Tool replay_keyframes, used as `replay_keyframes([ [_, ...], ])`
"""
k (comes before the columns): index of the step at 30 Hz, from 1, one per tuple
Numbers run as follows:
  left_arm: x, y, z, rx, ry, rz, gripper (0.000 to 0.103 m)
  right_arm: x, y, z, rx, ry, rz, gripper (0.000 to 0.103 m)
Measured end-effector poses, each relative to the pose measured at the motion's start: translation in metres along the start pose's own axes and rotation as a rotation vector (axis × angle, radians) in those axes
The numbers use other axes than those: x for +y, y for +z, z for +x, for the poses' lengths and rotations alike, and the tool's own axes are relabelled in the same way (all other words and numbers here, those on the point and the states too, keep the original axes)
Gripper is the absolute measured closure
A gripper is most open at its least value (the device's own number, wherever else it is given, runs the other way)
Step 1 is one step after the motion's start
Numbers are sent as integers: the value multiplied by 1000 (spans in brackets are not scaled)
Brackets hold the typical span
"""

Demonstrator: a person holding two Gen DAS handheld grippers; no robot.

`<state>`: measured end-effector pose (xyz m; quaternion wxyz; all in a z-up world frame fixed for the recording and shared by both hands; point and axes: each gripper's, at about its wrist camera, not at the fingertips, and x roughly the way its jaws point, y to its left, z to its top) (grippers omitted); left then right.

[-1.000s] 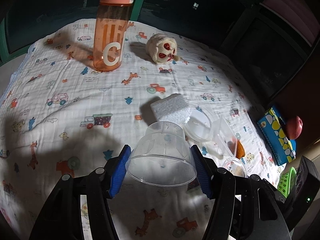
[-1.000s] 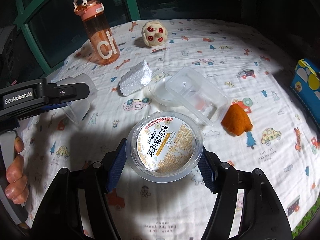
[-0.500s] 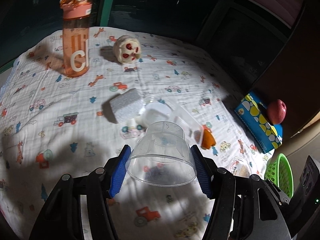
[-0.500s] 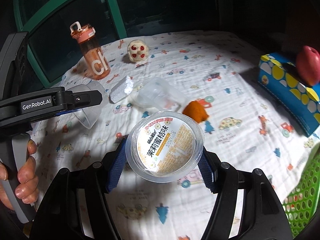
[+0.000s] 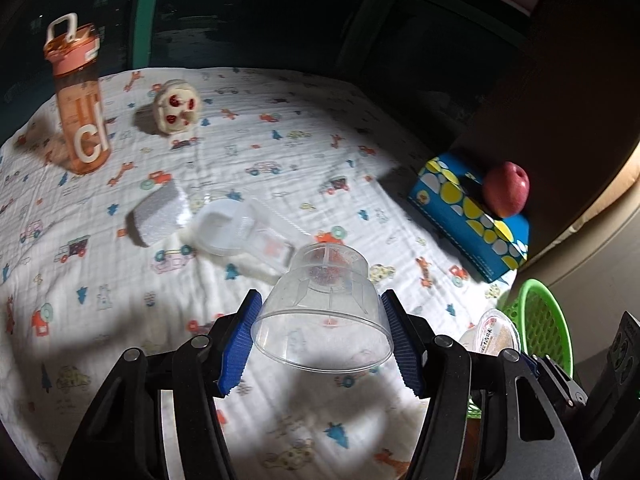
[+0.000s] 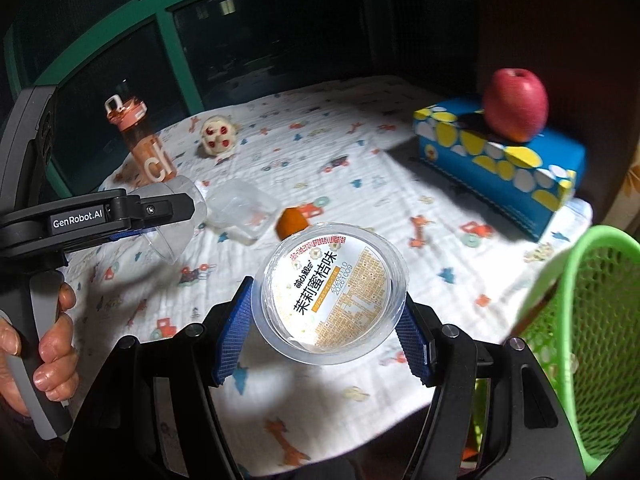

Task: Collect trash
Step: 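Carry the pudding cup and clear cup over the green wastebasket, then open the right tool to drop the pudding cup while the left tool releases the clear cup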

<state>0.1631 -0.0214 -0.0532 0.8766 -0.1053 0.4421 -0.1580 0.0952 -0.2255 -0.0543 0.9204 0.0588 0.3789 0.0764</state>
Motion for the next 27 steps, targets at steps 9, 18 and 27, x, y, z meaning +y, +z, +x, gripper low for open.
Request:
replay_keyframes([
  [9, -61, -3, 13, 26, -60, 90, 44, -67, -11, -40, -47, -120, 71, 37],
  [18, -114, -8, 23, 48, -103, 167, 44, -148, -21, -65, -59, -271, 158, 37],
  [27, -157, -14, 29, 67, -136, 241, 44, -211, -26, -67, -40, -391, 224, 37],
])
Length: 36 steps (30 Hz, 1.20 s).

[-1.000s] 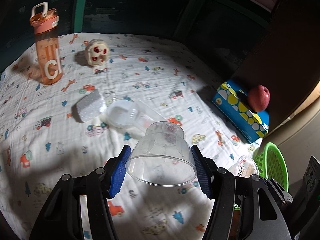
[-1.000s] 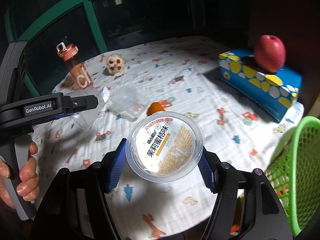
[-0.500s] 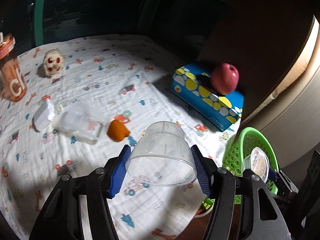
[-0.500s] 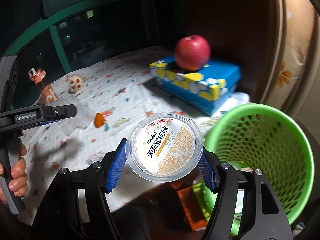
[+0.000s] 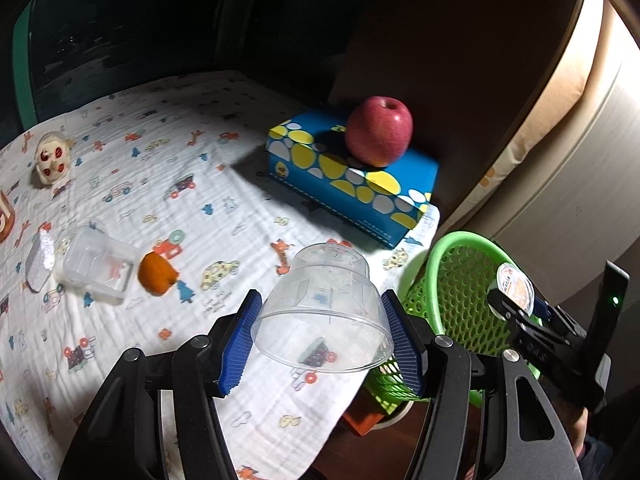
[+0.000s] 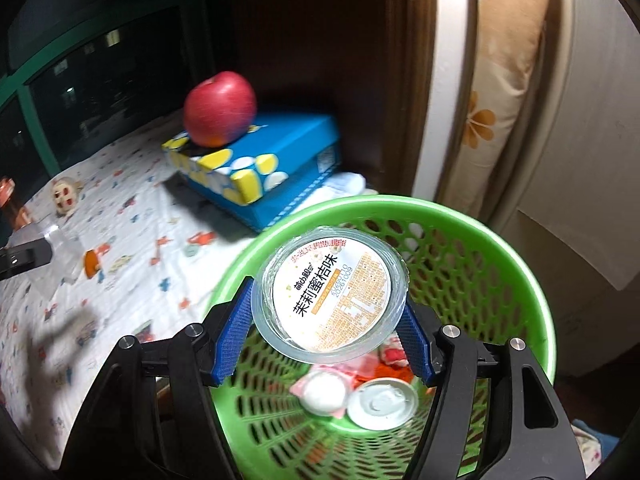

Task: Collect trash
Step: 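Open the right tool to drop the pudding cup while the left tool releases the clear cup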

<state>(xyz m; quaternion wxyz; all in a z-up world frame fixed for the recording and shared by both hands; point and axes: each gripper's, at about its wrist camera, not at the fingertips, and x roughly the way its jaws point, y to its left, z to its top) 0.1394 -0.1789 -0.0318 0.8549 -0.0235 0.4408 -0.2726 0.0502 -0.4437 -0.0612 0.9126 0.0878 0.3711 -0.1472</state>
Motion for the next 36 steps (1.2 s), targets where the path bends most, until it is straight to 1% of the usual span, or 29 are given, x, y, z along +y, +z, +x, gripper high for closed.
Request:
replay_keyframes([
  [3, -10, 1, 2, 6, -11, 18, 44, -15, 5, 10, 9, -25, 19, 36],
  [6, -22, 3, 5, 11, -23, 40, 44, -29, 9, 15, 9, -56, 35, 31],
  [10, -37, 5, 10, 16, -40, 69, 44, -42, 12, 15, 3, -71, 57, 31],
  [20, -83, 9, 34, 55, -76, 148, 44, -62, 1, -16, -43, -78, 95, 31],
  [28, -132, -7, 62, 115, -111, 233, 43, -79, -11, -48, -88, -80, 131, 31],
  [35, -159, -18, 77, 151, -140, 268, 43, -93, -20, -66, -120, -72, 175, 30],
  [36, -162, -20, 77, 151, -144, 271, 42, -95, -22, -67, -122, -68, 184, 30],
])
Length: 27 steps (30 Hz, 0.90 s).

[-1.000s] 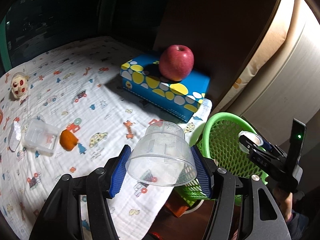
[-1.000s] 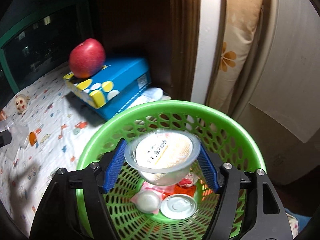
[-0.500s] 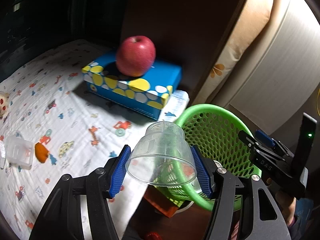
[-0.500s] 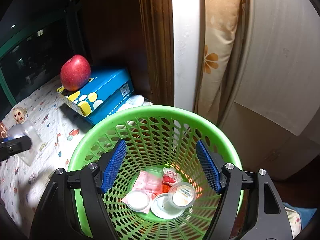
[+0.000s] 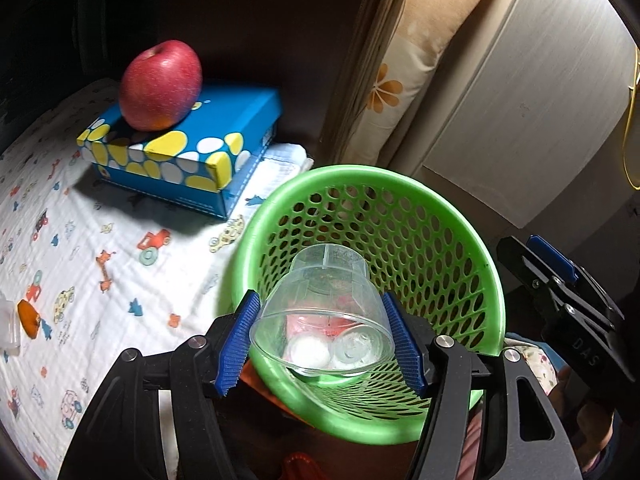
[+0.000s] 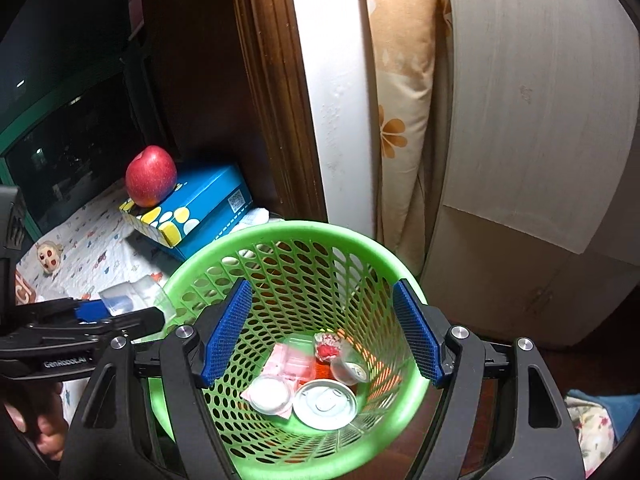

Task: Collect trash
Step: 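Open the right tool to drop the pudding cup while the left tool releases the clear cup, then move both tools back over the bed toward the clear tray and orange peel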

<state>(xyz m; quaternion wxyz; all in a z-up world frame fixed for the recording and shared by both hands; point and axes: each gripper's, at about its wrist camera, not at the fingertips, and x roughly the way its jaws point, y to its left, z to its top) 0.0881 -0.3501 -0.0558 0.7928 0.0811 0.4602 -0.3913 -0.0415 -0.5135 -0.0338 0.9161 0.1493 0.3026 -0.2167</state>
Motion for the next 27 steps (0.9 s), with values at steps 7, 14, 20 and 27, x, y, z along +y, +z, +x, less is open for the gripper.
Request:
replay_keyframes([
  [7, -3, -5, 1, 0, -26, -2, 32, -6, -5, -4, 10, 21, 32, 30],
  [14, 26, -14, -21, -20, 13, -55, 32, 12, -7, -8, 9, 71, 12, 30],
  [20, 72, -25, -43, -43, 102, -136, 32, 42, -8, -4, 22, 125, -32, 24],
  [27, 138, -39, -71, -84, 220, -244, 32, 90, -6, 1, 25, 191, -110, 20],
])
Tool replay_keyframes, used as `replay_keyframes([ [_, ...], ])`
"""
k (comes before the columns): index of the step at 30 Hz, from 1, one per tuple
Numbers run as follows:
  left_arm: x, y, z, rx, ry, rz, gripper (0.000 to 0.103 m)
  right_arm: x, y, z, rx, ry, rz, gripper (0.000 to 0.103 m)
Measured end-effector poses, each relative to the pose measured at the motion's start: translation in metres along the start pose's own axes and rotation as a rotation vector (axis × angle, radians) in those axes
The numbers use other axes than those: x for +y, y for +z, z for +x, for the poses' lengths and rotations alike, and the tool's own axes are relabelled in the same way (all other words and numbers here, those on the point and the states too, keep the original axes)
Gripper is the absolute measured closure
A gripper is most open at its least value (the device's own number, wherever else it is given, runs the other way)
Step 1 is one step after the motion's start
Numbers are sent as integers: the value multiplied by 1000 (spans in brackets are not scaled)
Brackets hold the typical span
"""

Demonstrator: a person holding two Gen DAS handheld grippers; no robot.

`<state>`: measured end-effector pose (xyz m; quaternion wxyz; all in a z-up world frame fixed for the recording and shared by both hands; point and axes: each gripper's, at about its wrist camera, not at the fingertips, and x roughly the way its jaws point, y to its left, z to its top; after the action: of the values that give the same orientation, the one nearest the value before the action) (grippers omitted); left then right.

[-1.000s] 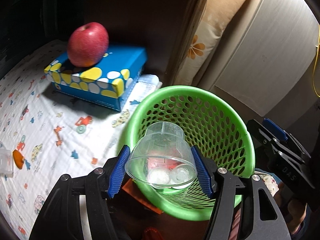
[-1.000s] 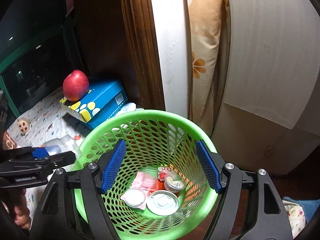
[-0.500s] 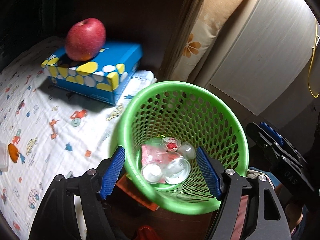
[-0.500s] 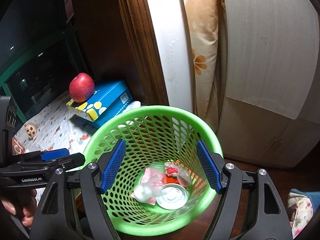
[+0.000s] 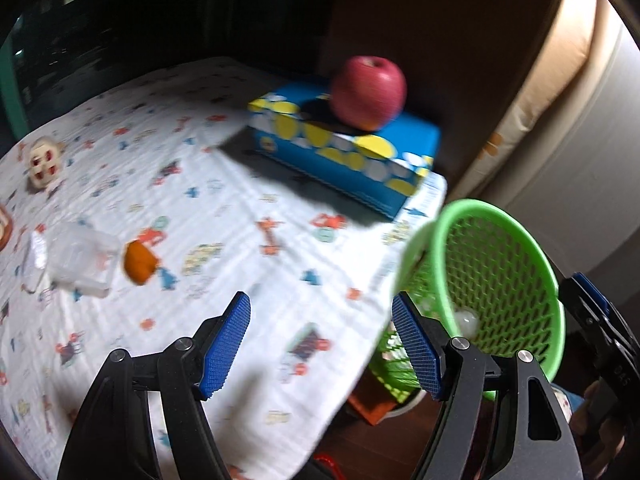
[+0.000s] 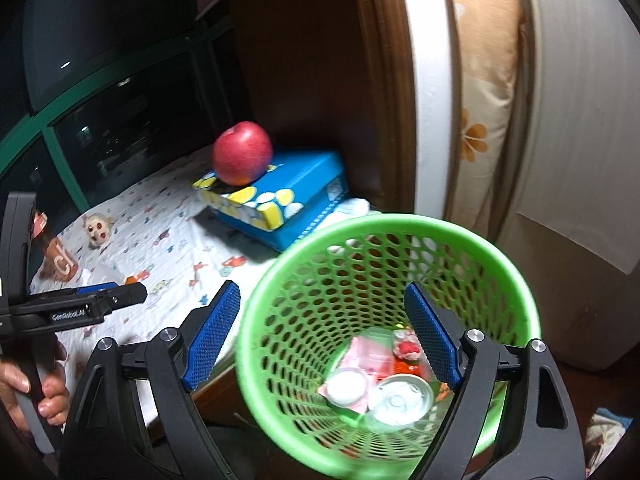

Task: Collect trash
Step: 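Move both tools back over the bed toward the clear tray and orange peel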

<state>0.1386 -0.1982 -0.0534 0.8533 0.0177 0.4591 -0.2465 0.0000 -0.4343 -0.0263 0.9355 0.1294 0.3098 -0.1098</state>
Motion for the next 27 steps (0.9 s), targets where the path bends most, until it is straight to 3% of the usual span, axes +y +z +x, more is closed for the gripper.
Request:
replay_keyframes([
  [16, 157, -4, -17, -39, 208, -258, 32, 101, 5, 41, 52, 153, -134, 19],
  [27, 231, -4, 3, -41, 220, -318, 39, 151, -3, 68, 104, 215, -209, 19],
])
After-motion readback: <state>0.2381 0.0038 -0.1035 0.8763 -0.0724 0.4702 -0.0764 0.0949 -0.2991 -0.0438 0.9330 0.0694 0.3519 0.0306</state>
